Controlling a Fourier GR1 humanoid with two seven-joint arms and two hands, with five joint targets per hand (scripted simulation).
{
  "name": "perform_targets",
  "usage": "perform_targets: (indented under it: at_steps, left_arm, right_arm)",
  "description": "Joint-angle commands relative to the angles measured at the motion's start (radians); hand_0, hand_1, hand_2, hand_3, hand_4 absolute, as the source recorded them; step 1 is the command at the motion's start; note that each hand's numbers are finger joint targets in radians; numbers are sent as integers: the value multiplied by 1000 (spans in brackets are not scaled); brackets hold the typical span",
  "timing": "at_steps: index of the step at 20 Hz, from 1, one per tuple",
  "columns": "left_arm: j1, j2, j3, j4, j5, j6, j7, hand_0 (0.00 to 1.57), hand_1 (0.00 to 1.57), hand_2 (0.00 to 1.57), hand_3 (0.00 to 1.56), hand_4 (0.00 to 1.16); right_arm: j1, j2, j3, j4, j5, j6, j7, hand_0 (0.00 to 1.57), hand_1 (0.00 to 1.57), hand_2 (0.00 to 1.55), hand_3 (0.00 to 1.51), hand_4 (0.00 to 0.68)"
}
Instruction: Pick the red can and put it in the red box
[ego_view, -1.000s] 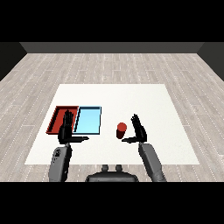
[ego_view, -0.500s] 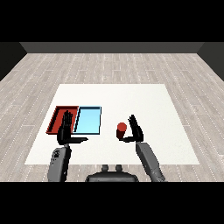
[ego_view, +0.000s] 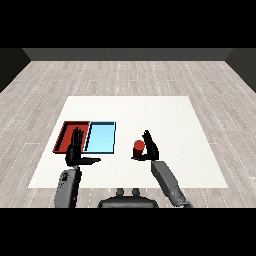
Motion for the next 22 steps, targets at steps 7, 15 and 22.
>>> perform_targets:
  at_steps: [7, 15, 22]
  left_arm:
    - [-40, 25, 21, 27, 22, -31, 20, 0, 0, 0, 0, 0]
    - [45, -20, -32, -73, -25, 17, 14, 0, 0, 0, 0, 0]
    - [-1, -30, -32, -4, -39, 32, 3, 0, 0, 0, 0, 0]
  right_arm:
    - [14, 0, 26, -21, -14, 1, 14, 0, 0, 0, 0, 0]
    - [-59, 0, 150, 1, -134, -82, 5, 0, 0, 0, 0, 0]
    - [-130, 0, 153, 20, -131, -160, 59, 0, 0, 0, 0, 0]
